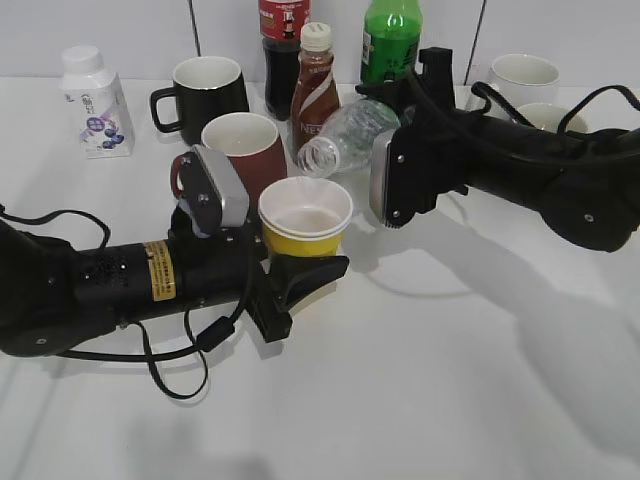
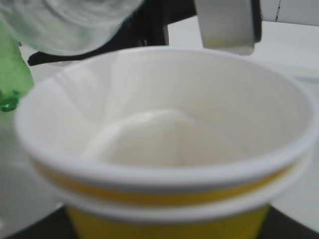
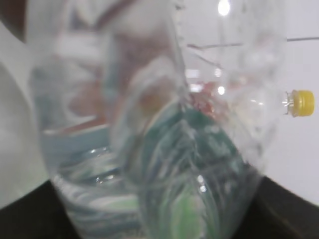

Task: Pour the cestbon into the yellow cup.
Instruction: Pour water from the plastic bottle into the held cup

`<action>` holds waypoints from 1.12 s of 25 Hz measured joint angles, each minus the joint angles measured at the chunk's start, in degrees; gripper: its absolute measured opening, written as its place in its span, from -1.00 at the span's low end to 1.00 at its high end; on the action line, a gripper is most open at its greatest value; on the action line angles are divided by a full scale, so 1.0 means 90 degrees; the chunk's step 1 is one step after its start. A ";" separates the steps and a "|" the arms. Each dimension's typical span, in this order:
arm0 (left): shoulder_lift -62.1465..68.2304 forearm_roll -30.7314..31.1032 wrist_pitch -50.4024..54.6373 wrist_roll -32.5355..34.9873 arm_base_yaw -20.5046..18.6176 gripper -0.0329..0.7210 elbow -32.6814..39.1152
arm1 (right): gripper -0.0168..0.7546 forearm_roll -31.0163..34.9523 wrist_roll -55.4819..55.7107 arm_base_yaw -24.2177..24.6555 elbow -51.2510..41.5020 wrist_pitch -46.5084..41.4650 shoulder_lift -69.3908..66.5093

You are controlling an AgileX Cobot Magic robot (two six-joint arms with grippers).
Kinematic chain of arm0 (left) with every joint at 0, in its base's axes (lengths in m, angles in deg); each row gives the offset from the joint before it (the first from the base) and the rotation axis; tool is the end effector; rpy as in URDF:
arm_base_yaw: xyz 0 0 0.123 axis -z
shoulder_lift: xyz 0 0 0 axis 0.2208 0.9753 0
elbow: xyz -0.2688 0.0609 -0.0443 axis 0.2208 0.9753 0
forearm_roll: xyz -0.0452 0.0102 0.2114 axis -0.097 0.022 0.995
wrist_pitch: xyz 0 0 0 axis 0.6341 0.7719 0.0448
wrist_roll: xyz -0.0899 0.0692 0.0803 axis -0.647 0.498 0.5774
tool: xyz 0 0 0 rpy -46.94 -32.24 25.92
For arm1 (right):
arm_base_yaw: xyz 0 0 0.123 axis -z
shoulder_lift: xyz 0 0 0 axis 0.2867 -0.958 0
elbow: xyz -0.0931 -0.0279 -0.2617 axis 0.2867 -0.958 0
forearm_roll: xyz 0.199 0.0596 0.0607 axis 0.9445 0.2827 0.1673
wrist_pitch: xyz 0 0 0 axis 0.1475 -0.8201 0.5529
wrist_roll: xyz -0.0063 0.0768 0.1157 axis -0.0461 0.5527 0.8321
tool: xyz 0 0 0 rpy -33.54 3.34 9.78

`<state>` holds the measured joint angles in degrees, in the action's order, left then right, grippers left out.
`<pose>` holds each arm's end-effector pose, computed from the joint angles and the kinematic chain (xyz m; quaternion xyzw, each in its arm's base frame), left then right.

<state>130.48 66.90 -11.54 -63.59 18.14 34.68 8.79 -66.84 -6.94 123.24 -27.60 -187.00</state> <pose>0.2642 -0.2495 0.1387 0.4384 0.6453 -0.3319 0.5303 0.3533 0.2024 0.1902 -0.6648 0.3660 -0.2106 0.6162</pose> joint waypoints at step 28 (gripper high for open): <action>0.0000 0.0403 0.0051 -0.0006 -0.0006 0.09 0.0000 | 0.28 0.0000 -0.1134 -0.0012 0.0000 -0.0012 0.0020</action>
<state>130.48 70.53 -11.09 -63.64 18.08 34.68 8.78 -77.04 -7.05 123.24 -27.71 -186.83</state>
